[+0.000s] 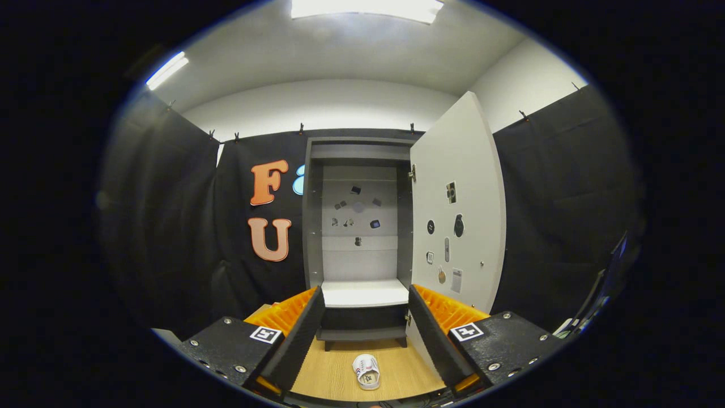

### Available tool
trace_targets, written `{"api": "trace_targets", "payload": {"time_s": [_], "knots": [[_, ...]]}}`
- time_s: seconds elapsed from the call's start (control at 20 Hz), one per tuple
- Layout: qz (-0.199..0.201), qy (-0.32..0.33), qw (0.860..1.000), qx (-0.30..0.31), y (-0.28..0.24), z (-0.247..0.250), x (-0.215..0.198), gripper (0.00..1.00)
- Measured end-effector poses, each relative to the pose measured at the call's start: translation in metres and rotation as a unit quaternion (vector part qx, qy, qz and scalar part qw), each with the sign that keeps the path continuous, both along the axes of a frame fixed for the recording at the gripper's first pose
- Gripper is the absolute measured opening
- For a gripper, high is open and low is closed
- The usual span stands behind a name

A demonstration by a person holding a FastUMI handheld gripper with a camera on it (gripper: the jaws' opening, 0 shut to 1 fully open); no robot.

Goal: Open the shoe cabinet door, grab the shoes and put them into the shoe cabinet, then close the shoe cabinet door.

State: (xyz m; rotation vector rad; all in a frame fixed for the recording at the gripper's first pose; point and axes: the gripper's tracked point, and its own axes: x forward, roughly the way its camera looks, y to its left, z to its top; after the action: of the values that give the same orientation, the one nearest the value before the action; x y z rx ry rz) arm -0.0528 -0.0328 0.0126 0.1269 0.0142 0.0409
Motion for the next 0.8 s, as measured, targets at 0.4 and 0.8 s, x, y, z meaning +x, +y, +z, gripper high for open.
{"api": "trace_targets", "payload": {"time_s": [0.4, 0.8], "knots": [[0.017, 0.029, 0.999, -0.009, 0.016, -0.034, 0.01, 0.93], [0.061, 0.139, 0.988, -0.007, 0.05, -0.149, 0.031, 0.93]]}}
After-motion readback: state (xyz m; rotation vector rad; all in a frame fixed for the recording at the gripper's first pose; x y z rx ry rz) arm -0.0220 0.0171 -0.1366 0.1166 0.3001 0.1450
